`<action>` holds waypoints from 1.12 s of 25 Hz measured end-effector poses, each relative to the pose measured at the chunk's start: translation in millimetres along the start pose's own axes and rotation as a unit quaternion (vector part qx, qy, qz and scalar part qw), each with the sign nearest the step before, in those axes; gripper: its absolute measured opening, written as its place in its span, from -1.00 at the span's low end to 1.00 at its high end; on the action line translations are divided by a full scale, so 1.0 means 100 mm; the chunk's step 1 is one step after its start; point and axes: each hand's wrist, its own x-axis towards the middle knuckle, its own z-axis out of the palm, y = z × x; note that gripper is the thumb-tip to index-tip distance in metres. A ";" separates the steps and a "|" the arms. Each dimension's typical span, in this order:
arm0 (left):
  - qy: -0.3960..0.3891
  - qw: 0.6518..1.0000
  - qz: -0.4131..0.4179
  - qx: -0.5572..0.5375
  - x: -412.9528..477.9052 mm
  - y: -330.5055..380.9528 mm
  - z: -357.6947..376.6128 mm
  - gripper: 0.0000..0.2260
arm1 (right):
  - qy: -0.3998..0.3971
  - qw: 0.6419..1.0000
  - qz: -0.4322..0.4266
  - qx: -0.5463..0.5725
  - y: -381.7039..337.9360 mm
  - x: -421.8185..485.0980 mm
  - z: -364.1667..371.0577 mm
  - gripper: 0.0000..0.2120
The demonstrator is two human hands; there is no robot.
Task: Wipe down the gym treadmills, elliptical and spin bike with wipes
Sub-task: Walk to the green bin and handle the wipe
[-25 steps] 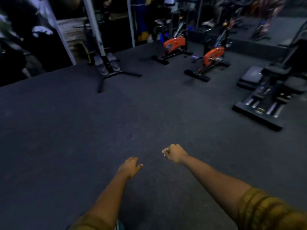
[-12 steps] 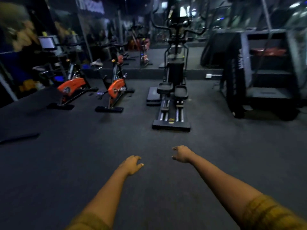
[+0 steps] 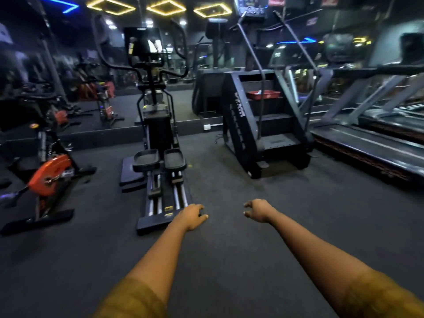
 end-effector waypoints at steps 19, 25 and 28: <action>-0.091 0.951 0.264 0.132 5.56 2.26 -0.51 -0.53 | 0.124 0.963 0.214 0.105 2.82 3.35 -1.99 -0.62; -0.094 0.959 0.248 0.095 7.24 3.16 -0.67 -0.54 | 0.108 0.965 0.221 0.092 3.95 4.74 -2.85 -0.63; -0.102 0.962 0.232 0.104 8.14 3.44 -0.68 -0.54 | 0.090 0.972 0.208 0.068 4.41 5.57 -3.16 -0.62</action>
